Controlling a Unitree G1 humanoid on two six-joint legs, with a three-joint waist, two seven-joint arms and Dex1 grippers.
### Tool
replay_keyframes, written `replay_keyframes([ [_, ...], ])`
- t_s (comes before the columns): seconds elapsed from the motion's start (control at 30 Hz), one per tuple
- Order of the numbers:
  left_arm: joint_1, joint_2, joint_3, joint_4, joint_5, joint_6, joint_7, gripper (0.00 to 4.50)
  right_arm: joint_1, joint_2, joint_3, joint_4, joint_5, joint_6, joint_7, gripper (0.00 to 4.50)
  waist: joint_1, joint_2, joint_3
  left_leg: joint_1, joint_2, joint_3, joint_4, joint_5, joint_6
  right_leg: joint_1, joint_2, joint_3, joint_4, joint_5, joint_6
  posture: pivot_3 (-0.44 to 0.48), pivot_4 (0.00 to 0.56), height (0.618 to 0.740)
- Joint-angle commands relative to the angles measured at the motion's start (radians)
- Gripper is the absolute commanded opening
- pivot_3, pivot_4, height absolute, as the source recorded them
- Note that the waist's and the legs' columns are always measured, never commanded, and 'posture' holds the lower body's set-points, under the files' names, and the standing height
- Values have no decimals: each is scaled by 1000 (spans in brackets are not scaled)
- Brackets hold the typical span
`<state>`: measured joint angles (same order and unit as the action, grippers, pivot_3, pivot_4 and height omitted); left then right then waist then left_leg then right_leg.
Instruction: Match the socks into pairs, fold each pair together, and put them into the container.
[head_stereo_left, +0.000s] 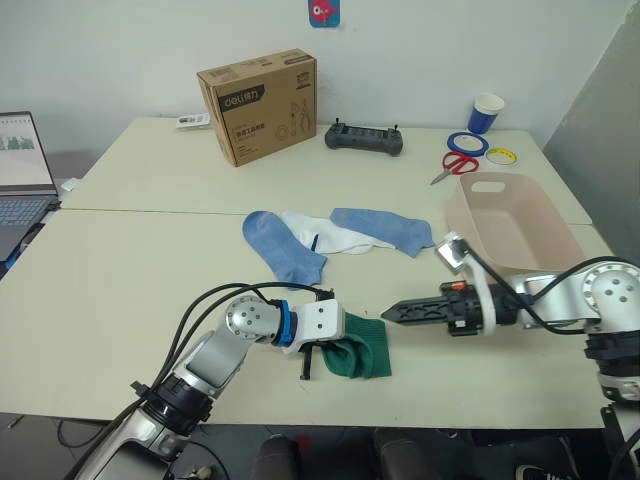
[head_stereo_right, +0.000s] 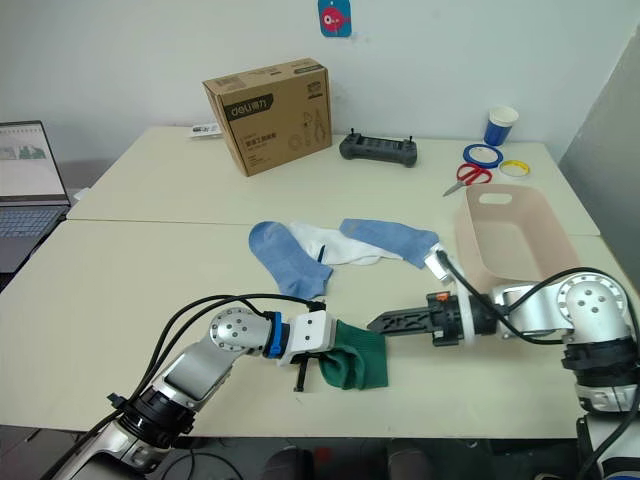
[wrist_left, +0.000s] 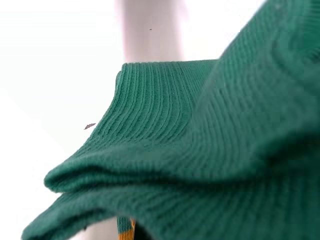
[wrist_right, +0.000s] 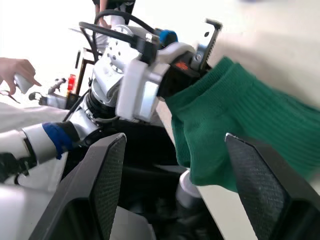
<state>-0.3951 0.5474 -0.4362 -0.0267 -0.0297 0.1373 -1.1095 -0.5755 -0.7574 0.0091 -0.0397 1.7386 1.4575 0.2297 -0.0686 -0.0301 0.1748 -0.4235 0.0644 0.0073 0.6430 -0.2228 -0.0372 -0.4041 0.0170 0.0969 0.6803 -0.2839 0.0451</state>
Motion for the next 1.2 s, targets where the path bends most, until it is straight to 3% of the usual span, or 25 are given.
replay_keyframes([
  [0.03, 34, 31, -24, 36, 35, 15, -16, 0, 69, -117, 82, -228, -493, -378, 409, 3395, 3, 1, 0, 0, 0, -1, 0, 0, 0, 0, 0, -1, 0, 0, 0, 0, 150, 740],
  [0.13, 36, 33, -23, 31, 35, 16, -17, 0, 150, -155, 183, -282, -832, -735, 644, 3009, 4, 1, -1, 0, 0, -1, 0, 0, 0, 0, 0, -1, 0, -1, 0, 0, 150, 740],
  [0.23, 31, 31, -23, 35, 34, 12, -22, 0, 238, -126, 235, -269, -1031, -1002, 804, 2083, 3, 0, -1, 1, 0, -1, 0, 0, 0, 0, 1, -1, 0, -1, -1, 0, 150, 740],
  [0.43, 17, 35, -9, 36, 8, 16, -50, 0, 308, -6, 277, -200, -1245, -1251, 866, 56, 3, 0, -1, 3, 0, 0, 0, 0, 0, 1, 1, 0, 1, 0, -1, 0, 150, 740],
  [0.6, -3, 33, -5, 57, -3, -7, -78, 0, 308, 95, 283, -129, -1323, -1304, 860, 56, 4, 0, -1, 4, 0, -1, 0, 0, 0, 1, 2, 0, 2, 0, -1, 0, 150, 740],
  [1.0, -38, 24, -10, 104, 12, -47, -99, 0, 303, 167, 330, 105, -1501, -1434, 896, 56, 9, 0, -1, 8, 0, 0, 1, 0, 0, 6, 2, 1, 2, 0, -1, 0, 150, 740],
  [1.2, -55, 110, 70, 17, -25, 20, -118, 0, 296, 191, 330, 109, -1514, -1414, 904, 56, 5, 0, -1, 16, 0, -1, 0, 0, 0, 14, 2, 1, 2, -1, -2, 0, 150, 740],
])
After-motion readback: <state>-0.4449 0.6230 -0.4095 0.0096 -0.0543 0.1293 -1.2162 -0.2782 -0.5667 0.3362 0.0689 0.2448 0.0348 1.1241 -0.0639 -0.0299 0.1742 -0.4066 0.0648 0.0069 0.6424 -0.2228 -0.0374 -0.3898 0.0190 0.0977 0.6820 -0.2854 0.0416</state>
